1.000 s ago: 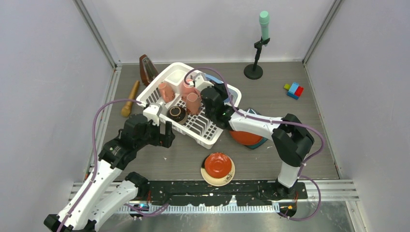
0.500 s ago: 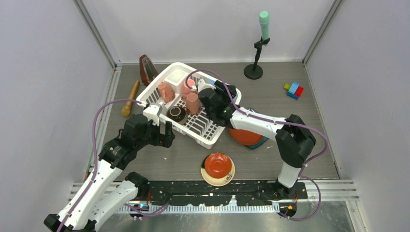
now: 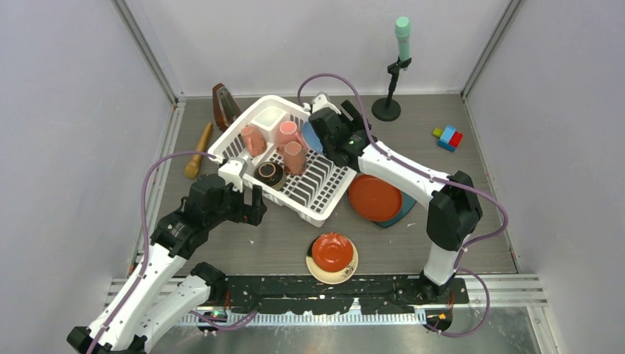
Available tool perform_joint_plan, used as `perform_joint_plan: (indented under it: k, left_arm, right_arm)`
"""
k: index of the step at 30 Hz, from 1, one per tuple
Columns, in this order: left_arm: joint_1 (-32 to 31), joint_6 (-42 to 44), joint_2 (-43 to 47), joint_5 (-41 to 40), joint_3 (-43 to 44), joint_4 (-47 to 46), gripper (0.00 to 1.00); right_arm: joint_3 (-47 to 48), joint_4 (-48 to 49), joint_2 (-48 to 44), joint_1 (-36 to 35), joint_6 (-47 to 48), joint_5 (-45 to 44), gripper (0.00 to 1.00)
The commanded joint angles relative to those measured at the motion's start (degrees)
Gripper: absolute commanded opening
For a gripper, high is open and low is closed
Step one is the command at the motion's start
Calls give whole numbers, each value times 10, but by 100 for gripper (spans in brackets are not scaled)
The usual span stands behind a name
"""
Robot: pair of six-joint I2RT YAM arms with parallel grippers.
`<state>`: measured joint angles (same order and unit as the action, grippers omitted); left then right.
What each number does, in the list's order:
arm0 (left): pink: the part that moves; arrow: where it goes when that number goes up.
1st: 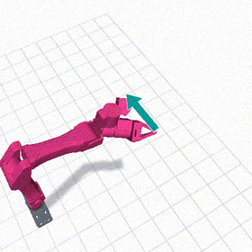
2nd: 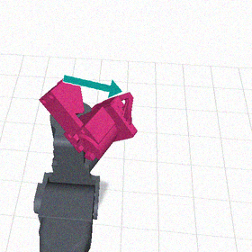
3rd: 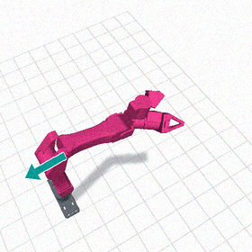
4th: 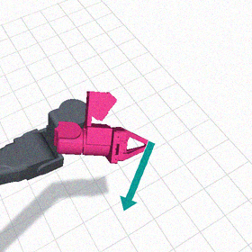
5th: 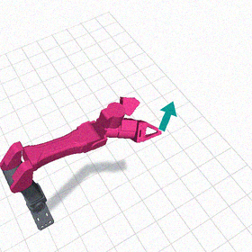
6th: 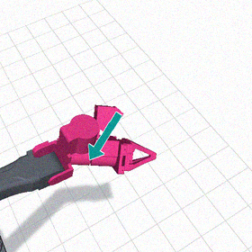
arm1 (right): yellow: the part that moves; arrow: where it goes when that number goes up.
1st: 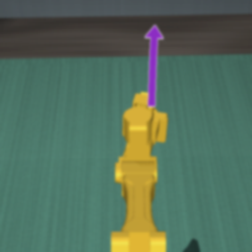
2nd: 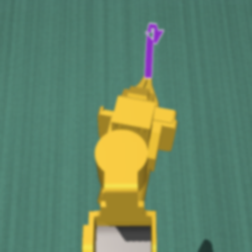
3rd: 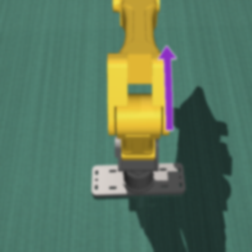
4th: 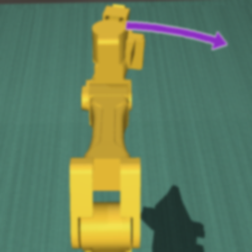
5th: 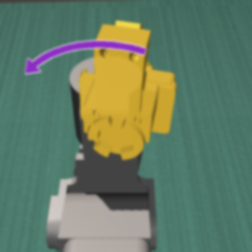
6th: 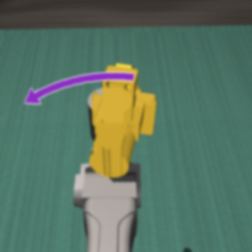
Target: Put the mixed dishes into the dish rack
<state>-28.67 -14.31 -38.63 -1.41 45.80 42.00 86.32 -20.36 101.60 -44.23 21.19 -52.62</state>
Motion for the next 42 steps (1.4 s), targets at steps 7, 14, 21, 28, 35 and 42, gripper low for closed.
perform_joint_plan:
  k: [7, 14, 21, 28, 35, 42]
  left_arm:
    - [-2, 9, 2, -1, -1, -19, 99]
    - [-2, 9, 0, -2, -2, -20, 99]
    - [-2, 9, -1, 2, -3, -21, 99]
    - [-1, 9, -2, 3, -2, -20, 99]
    - [-2, 7, -3, 11, -4, -22, 99]
    - [-2, 5, -4, 35, -4, -23, 99]
  right_arm:
    - [73, -124, -18, 30, -113, 112, 86]
    - [73, -190, -72, 30, -138, 236, 90]
    - [45, -206, -120, 30, -157, 288, 94]
    - [40, -223, -149, 32, -188, 289, 94]
    - [-38, -238, -246, 142, -302, 380, 94]
    - [-168, -219, -359, 327, -415, 495, 93]
